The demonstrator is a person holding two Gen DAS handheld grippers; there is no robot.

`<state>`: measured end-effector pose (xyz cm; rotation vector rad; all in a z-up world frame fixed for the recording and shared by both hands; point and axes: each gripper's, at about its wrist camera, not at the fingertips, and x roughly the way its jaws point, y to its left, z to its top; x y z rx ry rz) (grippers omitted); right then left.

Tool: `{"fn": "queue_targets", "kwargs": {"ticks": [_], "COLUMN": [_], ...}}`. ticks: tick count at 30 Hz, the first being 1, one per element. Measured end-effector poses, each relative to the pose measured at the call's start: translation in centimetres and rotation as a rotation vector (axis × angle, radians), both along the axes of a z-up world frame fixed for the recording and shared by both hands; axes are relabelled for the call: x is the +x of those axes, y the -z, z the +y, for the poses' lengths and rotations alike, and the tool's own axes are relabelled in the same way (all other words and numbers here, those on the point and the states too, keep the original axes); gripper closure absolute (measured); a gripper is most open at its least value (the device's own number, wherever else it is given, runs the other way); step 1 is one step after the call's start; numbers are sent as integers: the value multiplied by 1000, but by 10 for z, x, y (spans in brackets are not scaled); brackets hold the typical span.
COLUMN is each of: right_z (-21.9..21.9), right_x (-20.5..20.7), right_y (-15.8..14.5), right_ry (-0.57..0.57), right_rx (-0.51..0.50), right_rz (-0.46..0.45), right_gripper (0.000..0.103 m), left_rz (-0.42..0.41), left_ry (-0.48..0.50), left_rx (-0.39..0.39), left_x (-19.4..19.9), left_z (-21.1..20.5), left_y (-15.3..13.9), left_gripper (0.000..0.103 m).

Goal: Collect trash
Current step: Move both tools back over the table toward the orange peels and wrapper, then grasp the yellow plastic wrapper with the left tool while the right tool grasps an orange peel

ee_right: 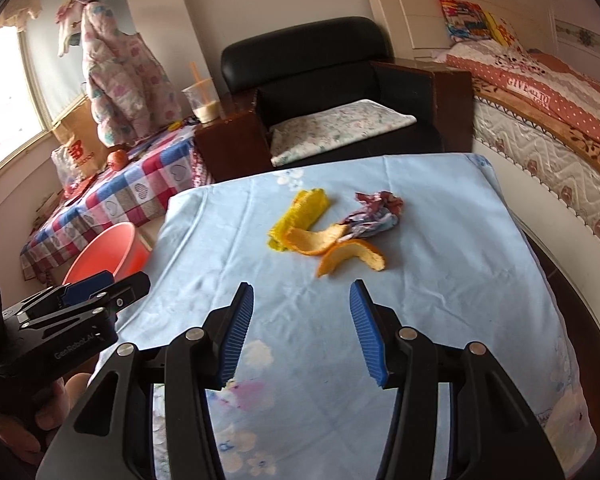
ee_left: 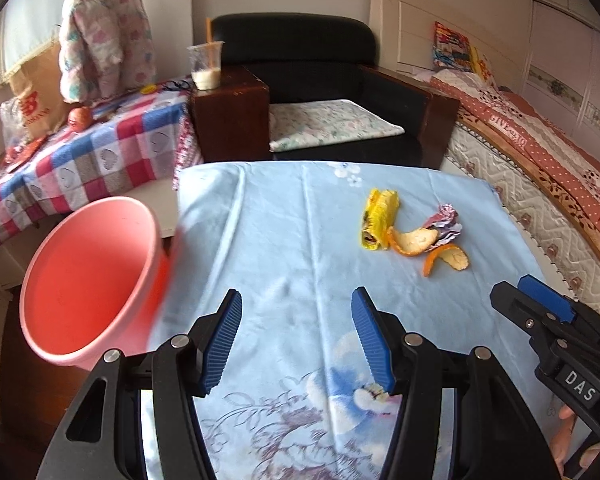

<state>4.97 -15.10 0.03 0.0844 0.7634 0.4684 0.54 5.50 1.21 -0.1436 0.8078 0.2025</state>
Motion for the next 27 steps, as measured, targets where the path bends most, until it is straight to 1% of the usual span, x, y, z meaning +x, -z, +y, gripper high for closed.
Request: {"fn": "queue_targets", "kwargs": {"ticks": [7,13,18,22,27], "right_z": [-17,-20,-13,-6,4], "right_x": [22,43,62,77,90], "right_y": [12,22,29,32,35], "right_ry": [66,84,55,10,-43], "right_rx": [-16,-33,-55,-69,-115], "right_rz": [40,68,84,95,85], "right_gripper": [52,52,52,52,52], "left_rz": [30,78,89,113,156], "left_ry": [96,140,181,219,222], "left_rx": [-39,-57,-71,-89,-113], "left_x": [37,72,99,124,156], "left_z": [-14,-25,-27,-27,-24], "left_y": [13,26,28,31,44], "left_gripper": [47,47,47,47,53]}}
